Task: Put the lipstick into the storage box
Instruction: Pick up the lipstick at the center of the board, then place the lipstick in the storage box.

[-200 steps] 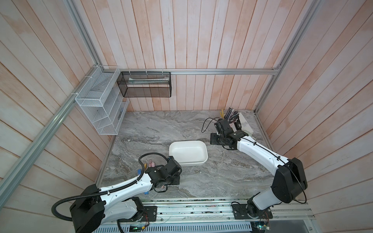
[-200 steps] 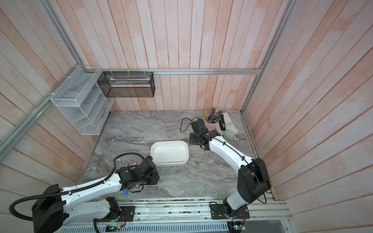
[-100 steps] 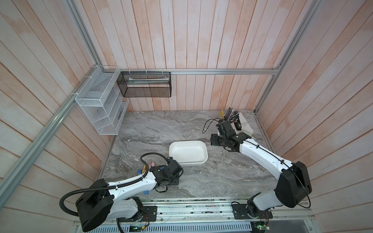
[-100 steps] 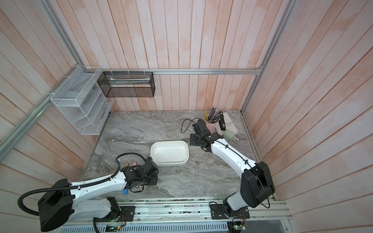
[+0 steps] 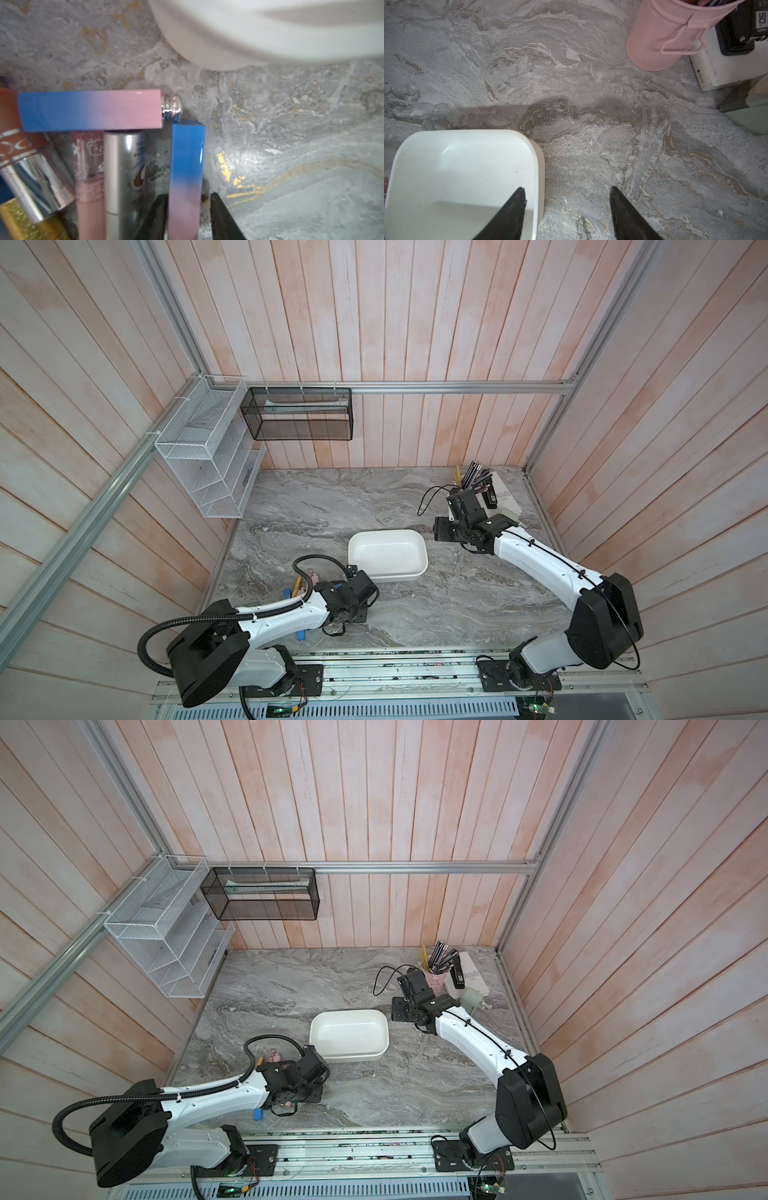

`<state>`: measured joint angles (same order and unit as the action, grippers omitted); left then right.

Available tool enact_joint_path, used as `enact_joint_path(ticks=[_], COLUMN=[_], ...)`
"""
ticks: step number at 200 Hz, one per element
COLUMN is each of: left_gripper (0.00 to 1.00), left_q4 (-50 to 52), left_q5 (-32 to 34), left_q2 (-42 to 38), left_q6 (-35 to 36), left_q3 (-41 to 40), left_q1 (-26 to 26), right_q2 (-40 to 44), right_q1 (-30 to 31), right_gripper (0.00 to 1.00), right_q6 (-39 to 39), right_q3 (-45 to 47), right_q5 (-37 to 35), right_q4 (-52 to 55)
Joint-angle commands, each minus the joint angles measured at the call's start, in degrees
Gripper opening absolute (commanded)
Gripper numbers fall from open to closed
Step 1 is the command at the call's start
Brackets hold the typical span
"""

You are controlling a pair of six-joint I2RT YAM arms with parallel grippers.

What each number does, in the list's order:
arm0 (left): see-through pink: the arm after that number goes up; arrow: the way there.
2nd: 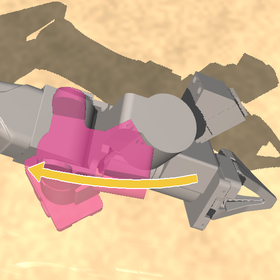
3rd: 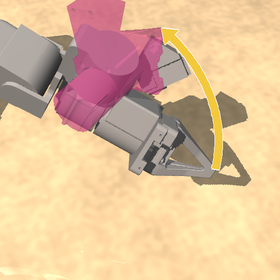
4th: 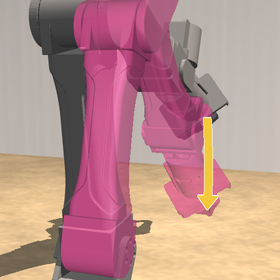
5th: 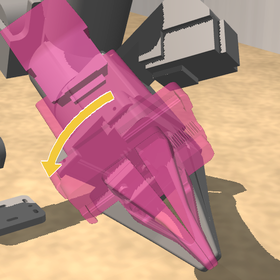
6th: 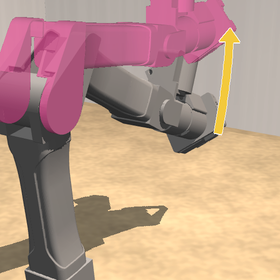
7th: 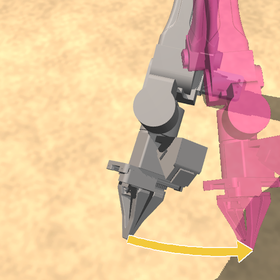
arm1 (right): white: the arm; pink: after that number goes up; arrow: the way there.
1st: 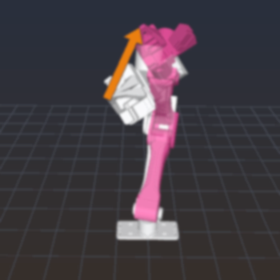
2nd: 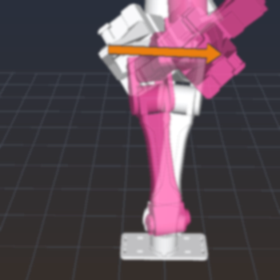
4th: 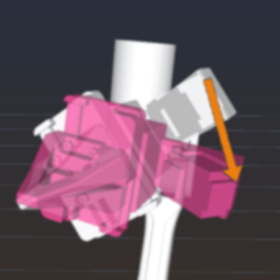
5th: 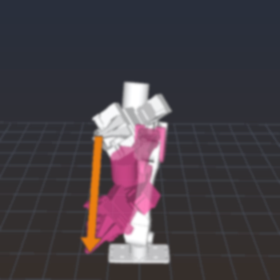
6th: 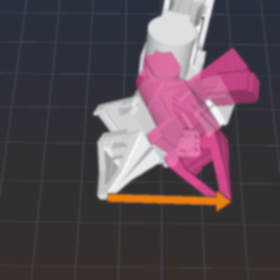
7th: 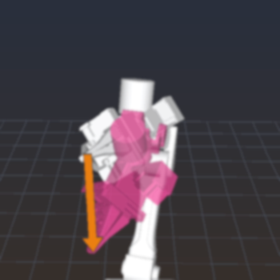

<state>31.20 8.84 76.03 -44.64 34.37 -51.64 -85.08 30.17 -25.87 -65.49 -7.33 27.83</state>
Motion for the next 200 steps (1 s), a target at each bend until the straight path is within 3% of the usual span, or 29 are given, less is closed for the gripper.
enact_joint_path(ticks=[1,21,62,111,138,178,200], left_gripper=[0.24,0.13,0.04,0.03,0.03,0.03,0.02], left_q4=[-0.88,-0.80,2.97,11.22,14.86,14.78,11.10], left_q5=[-0.18,-0.73,-3.19,-5.47,-2.90,1.71,-0.18], left_q2=[0.86,0.71,-1.40,-8.89,-11.21,-3.45,2.83], left_q6=[0.96,1.13,1.58,0.91,1.84,7.68,12.33], left_q3=[1.08,1.34,4.51,9.91,14.21,25.44,29.85], left_q1=[0.21,0.21,-0.49,-1.27,-1.28,-0.29,3.37], right_q2=[1.16,1.19,1.28,-0.44,0.55,3.40,6.02], right_q1=[-0.38,-0.51,-0.61,-0.60,-0.57,-0.58,-0.60], right_gripper=[0.66,0.66,0.66,0.66,0.66,0.66,0.66], right_q6=[0.95,1.17,1.63,6.18,7.08,8.43,7.85], right_q3=[0.35,0.37,0.29,-1.17,1.05,5.15,7.92], right_q5=[0.83,1.09,4.21,26.46,31.28,36.76,36.10], right_q4=[-0.83,-0.65,-0.34,1.93,2.93,3.94,3.47])
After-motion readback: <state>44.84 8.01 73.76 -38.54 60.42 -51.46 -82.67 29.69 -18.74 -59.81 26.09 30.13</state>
